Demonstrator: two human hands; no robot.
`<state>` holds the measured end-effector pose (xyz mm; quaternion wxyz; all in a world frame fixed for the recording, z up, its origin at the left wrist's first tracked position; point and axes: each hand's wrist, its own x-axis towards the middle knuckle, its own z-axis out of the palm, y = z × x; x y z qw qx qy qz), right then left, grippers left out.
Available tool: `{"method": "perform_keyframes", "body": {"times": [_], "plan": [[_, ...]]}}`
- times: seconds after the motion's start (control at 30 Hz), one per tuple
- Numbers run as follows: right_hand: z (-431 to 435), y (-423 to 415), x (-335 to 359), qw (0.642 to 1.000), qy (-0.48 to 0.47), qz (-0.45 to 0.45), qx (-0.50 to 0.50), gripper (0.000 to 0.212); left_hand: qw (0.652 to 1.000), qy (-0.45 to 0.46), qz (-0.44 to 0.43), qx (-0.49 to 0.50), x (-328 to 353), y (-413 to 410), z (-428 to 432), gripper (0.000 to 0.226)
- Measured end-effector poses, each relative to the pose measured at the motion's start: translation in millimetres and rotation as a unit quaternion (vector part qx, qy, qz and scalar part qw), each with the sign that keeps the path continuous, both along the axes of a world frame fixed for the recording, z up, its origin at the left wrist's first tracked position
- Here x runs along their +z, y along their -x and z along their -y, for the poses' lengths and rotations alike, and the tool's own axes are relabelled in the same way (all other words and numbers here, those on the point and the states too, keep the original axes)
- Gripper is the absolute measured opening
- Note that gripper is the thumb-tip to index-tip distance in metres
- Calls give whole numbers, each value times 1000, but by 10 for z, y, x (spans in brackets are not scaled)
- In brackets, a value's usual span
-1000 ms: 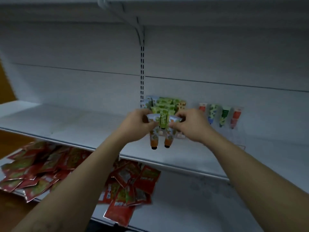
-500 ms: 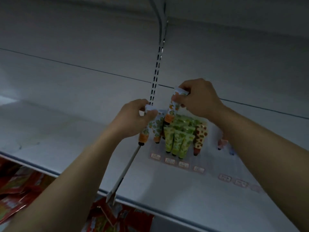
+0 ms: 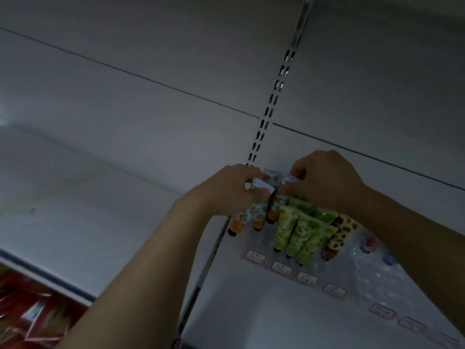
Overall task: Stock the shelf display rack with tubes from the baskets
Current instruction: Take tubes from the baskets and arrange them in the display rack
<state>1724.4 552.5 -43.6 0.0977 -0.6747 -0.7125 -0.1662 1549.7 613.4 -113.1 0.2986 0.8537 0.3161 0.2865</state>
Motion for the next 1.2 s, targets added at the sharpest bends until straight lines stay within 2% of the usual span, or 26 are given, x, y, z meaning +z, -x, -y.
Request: {"method": "perform_keyframes", "body": {"times": [0.13, 0.43, 0.5, 0.6, 0.67, 0.8, 1.0, 1.2], "plan": [[-35, -18, -143, 999, -5, 43, 3, 37, 1000, -17, -24, 10, -32, -22, -3, 52], [-216, 145, -63, 987, 95, 128, -13, 46, 995, -1, 101, -9, -155, -56, -5, 39], [-255, 184, -79, 988, 104, 114, -18, 38, 991, 7, 133, -4, -220, -97, -27, 34], [-294, 147, -65, 990, 104, 94, -16, 13, 985, 17, 172, 1, -292, -143, -32, 18], [-286, 89, -68, 990, 102, 94, 2, 10, 981, 19, 191, -3, -307, -156, -23, 12], [-278, 36, -73, 991, 101, 90, 21, 20, 976, 8, 216, 10, -308, -139, -11, 28], [-337, 38, -51, 989, 127, 79, 15, 28, 969, 11, 243, 32, -355, -184, 35, 26], [-378, -24, -146, 990, 96, 98, 40, 27, 970, -2, 239, 53, -409, -202, 80, 39]]}}
